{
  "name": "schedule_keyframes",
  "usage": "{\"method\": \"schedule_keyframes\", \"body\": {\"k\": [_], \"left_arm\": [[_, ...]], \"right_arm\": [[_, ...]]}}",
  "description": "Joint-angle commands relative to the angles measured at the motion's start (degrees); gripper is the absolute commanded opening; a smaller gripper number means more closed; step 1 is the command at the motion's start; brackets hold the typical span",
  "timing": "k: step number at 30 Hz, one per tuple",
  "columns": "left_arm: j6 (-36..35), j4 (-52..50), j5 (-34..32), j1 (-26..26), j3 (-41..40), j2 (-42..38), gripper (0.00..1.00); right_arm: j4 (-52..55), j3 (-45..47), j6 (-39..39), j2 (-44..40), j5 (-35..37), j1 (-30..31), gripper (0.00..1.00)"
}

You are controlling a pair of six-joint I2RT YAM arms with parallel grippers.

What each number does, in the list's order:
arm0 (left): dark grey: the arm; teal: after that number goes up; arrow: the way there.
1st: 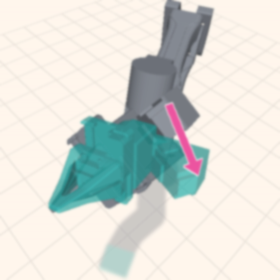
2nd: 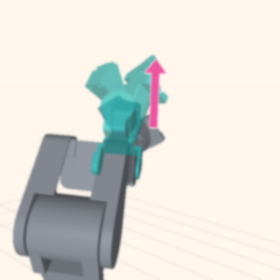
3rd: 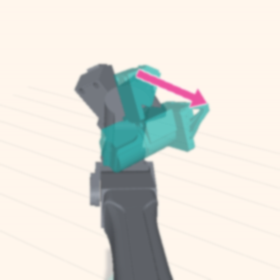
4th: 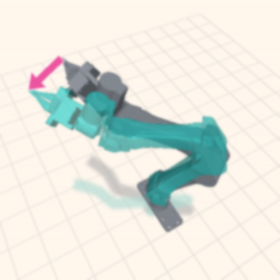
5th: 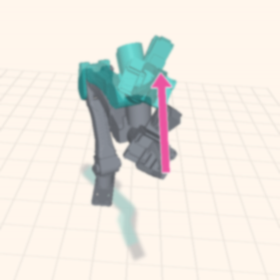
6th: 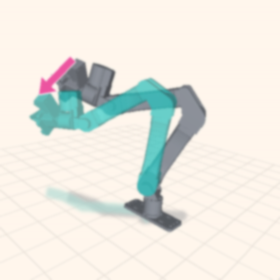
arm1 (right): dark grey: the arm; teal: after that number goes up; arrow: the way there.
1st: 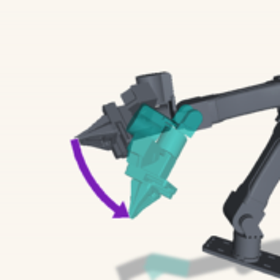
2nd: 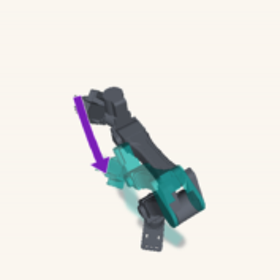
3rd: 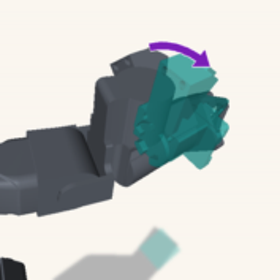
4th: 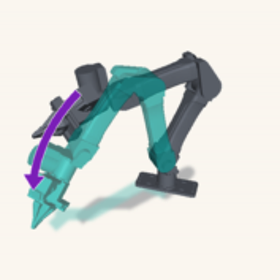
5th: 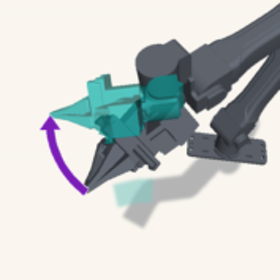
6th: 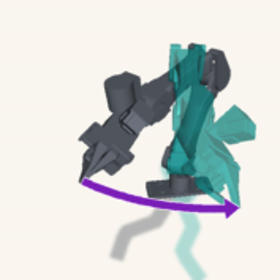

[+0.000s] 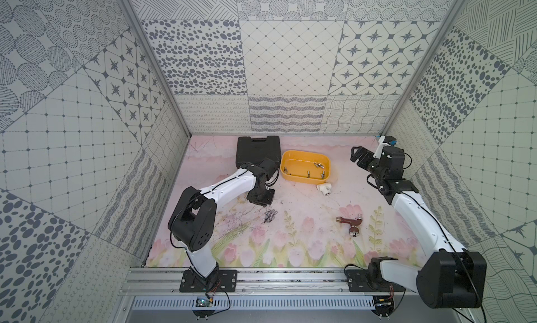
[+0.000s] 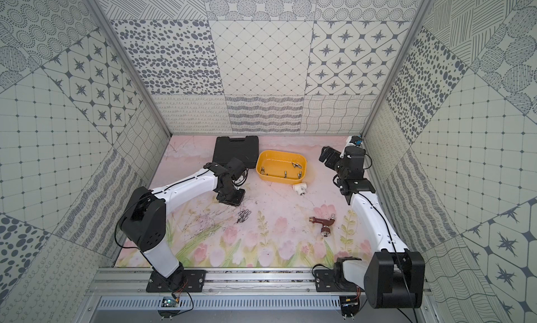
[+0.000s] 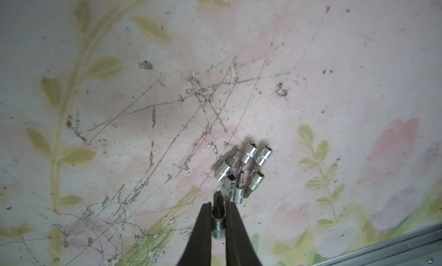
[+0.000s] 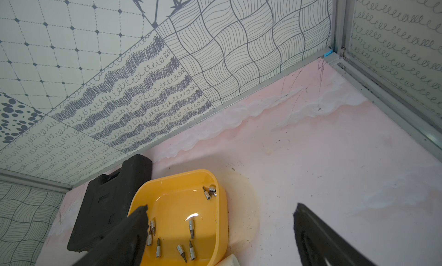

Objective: Put the bit on the desktop into the storage box
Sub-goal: Pick up the screwdriver bit from the center of the board, then place the screwdriver bit in the storage box.

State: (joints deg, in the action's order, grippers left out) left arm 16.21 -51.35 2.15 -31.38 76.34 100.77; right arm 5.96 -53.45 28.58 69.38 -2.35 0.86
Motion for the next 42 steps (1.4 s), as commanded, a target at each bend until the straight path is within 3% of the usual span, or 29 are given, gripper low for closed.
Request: {"method": "schedule_keyframes", "body": {"k": [1,24,42], "left_arm": [[-2.18,-3.95,-1.23,-0.44,5.53,-0.02,0.12],[-5.93,-6.38,0.04,-0.36,40.15,20.40,0.11],[-5.74,-4.40,1.28,-0.43,57.45,37.87,0.11]], "right_arm": [[-2.26,0.88,0.34,-0.82,-0.09,-0.38,0.97],[-1.98,1.12,0.27,-2.14,-0.29,-0.69,0.97],[-2.08,1.08,0.73,-1.97,-0.81,-0.76,0.97]]}}
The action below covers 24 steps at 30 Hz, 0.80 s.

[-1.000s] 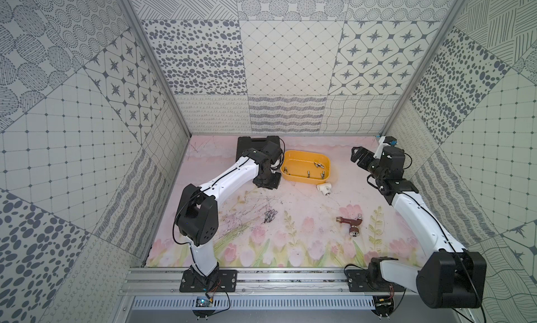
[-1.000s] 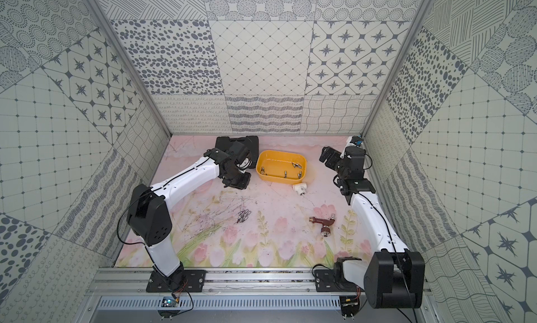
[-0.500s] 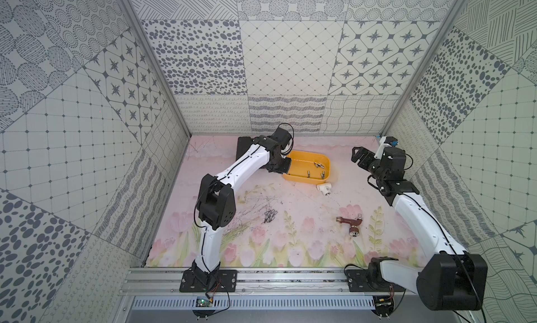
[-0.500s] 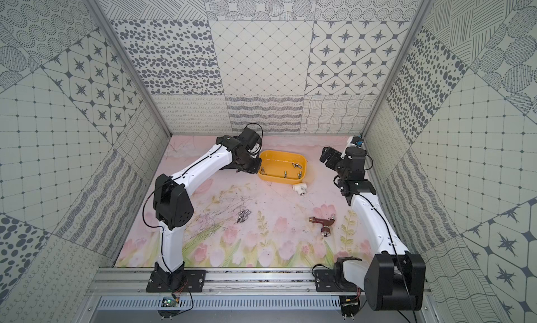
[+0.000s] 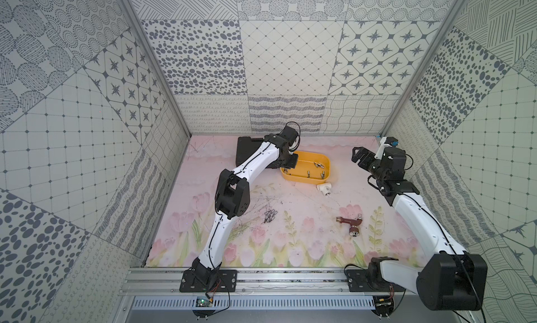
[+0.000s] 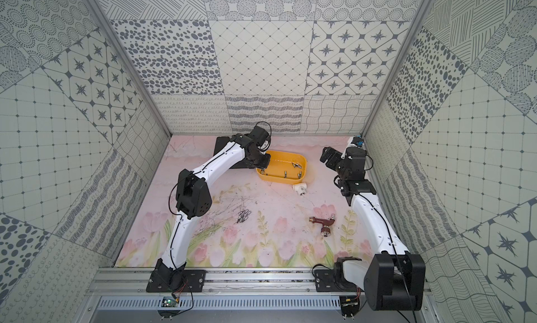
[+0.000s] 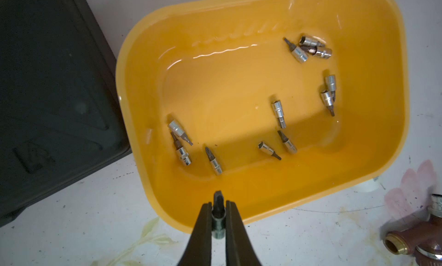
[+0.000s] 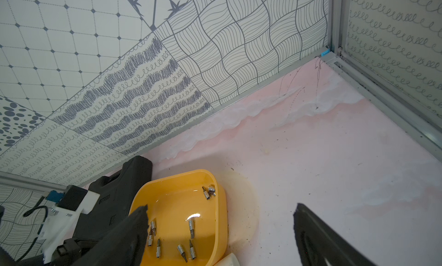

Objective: Put the bit on the desktop into the storage box
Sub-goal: Place the screwdriver bit in the storage box.

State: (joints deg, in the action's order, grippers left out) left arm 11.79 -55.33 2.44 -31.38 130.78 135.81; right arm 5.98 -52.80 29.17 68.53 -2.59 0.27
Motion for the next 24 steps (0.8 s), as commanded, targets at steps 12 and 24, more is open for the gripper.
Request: {"method": "schedule_keyframes", "body": {"k": [12,24], "left_arm": [[-1.33,0.25,0.25,-0.36,4.10,7.79,0.12],[-1.14,0.83,-0.15,-0.35,4.16,10.18,0.12]], "right_arm": [[-2.11,0.49,0.45,-0.90,-0.75,-0.18,0.97],[-2.12,0.42,0.45,-0.87,-0.75,-0.18,0.97]]}}
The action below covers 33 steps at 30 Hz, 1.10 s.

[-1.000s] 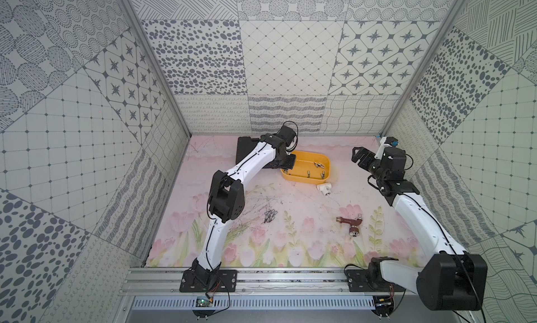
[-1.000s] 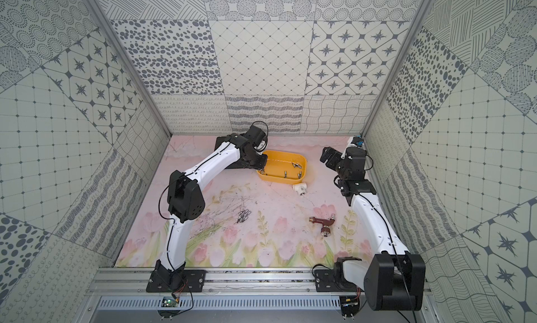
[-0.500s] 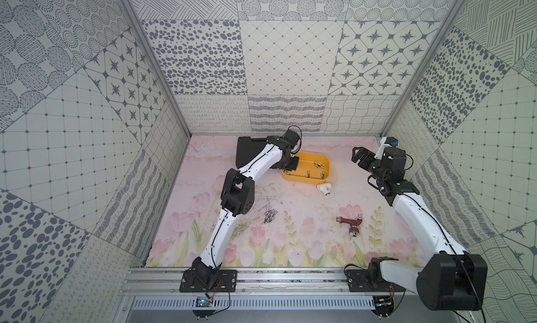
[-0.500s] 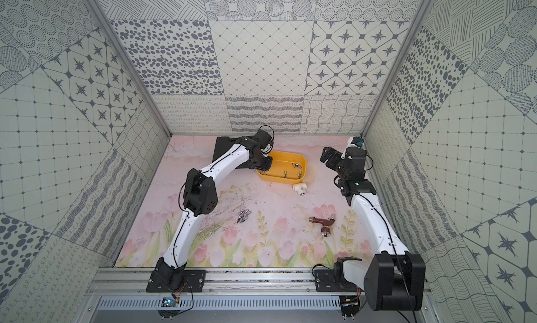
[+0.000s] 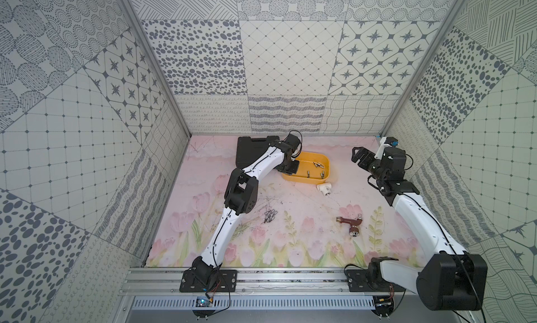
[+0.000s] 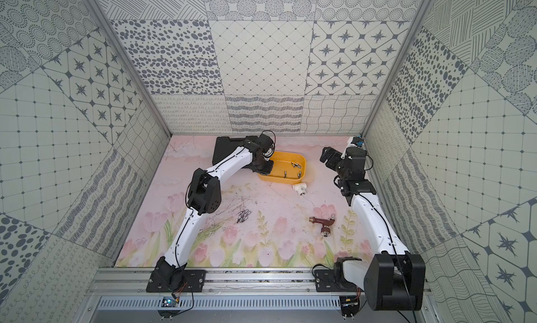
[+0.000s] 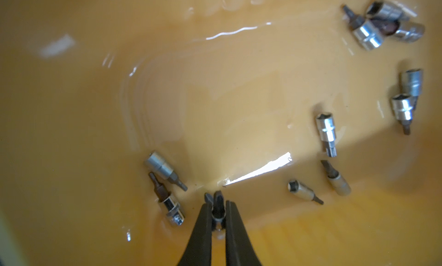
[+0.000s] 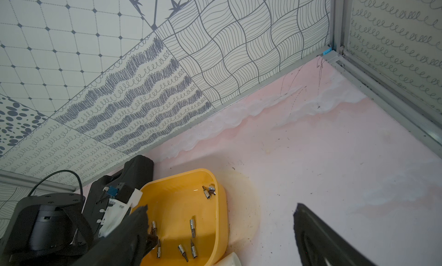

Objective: Put the bit on the desktop into the storage box
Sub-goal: Place the screwdriver bit in the storage box.

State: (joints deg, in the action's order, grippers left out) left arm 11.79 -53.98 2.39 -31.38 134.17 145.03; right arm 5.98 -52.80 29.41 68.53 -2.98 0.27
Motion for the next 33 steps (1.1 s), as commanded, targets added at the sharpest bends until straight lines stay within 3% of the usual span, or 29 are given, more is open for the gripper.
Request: {"method": "schedule_keyframes", "body": {"k": [1,19,28,33], "left_arm": [[-1.16,-0.52,-0.11,-0.35,0.79,1.12,0.12],[-1.07,-0.78,-0.45,-0.36,0.76,0.02,0.21],[-0.87,-2.19,-0.28,-0.35,0.71,-3.40,0.40],[-0.41,-3.09,0.03,-0.34,-0.62,-8.27,0.56]], "right_arm": [[-2.13,0.43,0.21,-0.86,-0.36,-0.12,0.97],[-2.24,0.39,0.38,-0.58,-0.44,-0.19,0.97],[-2.20,0.41,-0.05,-0.85,-0.25,-0.27,0.97],[-1.99,0.39,-0.23,-0.86,-0.67,-0.27,0.97]]}}
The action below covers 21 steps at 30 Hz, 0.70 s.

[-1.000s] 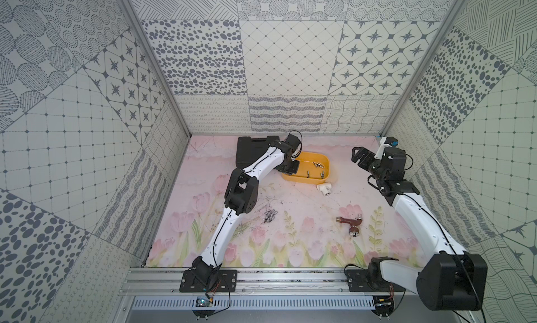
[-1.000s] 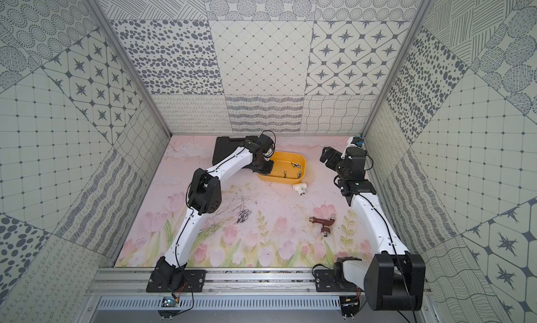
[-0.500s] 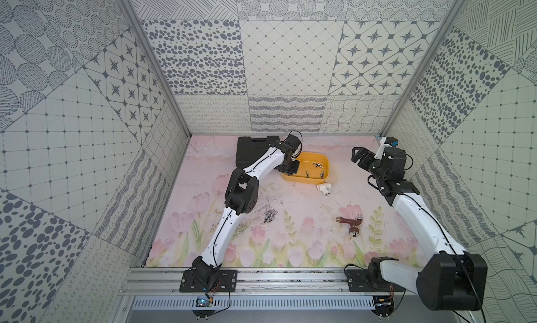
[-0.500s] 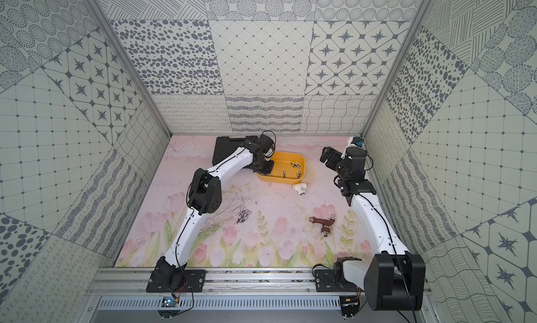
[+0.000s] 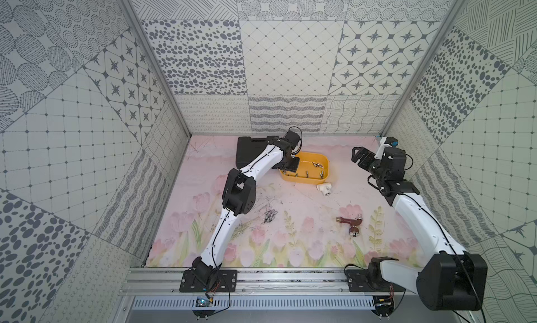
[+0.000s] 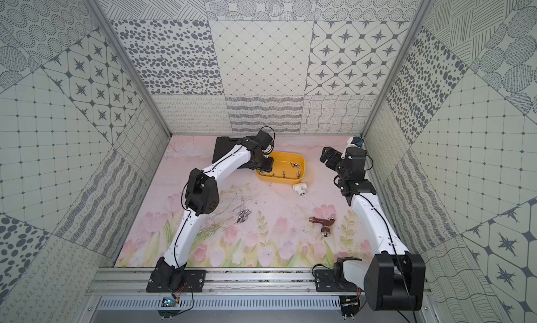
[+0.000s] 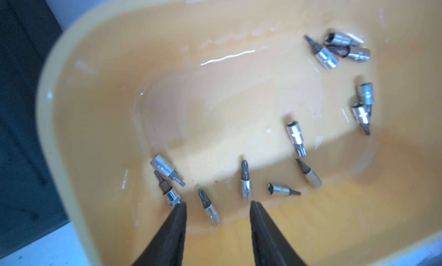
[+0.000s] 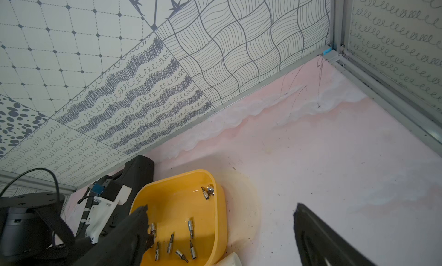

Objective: Put the bit on the desktop into the storage box
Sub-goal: Place the screwdriver bit in the storage box.

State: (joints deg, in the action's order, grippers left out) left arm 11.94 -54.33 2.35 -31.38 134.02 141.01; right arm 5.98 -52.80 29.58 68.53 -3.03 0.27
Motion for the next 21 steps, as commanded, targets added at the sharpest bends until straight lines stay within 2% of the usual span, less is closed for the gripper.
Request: {"method": "schedule_keyframes", "body": {"k": [1,6,13,21], "left_arm": [[-0.43,-2.04,0.24,-0.35,-1.68,-6.01,0.59],[0.25,4.51,0.77,-0.29,-12.56,-17.00,0.69],[1.07,12.73,-1.58,-0.27,-30.42,-32.58,0.81],[3.48,19.82,-2.78,2.30,-50.28,-49.46,0.88]], "right_arm": [[-2.02,0.31,-0.56,-0.86,-0.88,-0.27,0.97],[-1.27,-0.50,-1.57,-0.42,-3.90,-0.27,0.97],[0.28,-1.34,-3.19,-0.59,-11.63,-0.27,0.97],[5.68,-2.46,-7.59,-1.86,-18.03,0.46,0.97]]}}
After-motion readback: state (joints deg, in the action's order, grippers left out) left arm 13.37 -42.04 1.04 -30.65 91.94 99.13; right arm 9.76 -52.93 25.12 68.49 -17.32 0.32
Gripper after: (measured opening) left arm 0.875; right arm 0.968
